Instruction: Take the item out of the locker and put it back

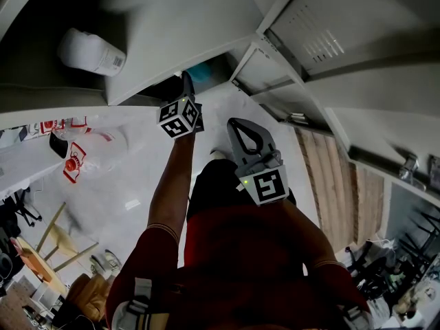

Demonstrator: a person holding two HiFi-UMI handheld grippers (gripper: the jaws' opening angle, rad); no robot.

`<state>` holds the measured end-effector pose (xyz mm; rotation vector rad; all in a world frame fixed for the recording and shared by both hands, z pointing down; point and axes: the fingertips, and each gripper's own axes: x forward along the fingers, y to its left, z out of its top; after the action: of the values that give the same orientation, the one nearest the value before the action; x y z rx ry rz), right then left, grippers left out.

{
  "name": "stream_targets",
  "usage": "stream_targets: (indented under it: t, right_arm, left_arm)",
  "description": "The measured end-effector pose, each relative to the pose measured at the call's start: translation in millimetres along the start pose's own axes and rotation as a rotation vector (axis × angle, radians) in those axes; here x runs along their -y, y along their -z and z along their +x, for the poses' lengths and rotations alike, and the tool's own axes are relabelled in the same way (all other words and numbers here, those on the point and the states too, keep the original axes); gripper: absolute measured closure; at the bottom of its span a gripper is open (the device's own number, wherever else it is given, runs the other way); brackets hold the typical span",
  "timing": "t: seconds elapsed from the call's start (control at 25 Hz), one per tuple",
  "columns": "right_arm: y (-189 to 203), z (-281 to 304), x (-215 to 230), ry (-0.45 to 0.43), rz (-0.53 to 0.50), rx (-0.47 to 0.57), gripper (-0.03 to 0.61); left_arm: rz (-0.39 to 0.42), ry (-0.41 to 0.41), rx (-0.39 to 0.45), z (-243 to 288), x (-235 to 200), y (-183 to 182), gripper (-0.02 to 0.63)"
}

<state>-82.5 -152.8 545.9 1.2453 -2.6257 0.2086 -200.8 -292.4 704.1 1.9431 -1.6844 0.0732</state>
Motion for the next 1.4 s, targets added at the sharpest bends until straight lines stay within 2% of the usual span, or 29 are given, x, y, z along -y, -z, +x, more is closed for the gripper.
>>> stream_targets:
  t: [0.24,0.76,1.4]
  right_arm:
    - [2,-3,-2,-0.012,-0.004,-0.006,0.581]
    - [3,-7,-5,-0.040,-0.008,-0.013,0.581]
    - [10,-16,-4,-0.045,-0.010,-0.018,0.581]
  left_arm:
    - [-0.093,0.020,0.013,-6,3,0,0.568]
    - [-0.398,0.060,0.026,-9,8,-2,0.568]
    - [-0.618,0.072,0.053,-2,5,-2,0.568]
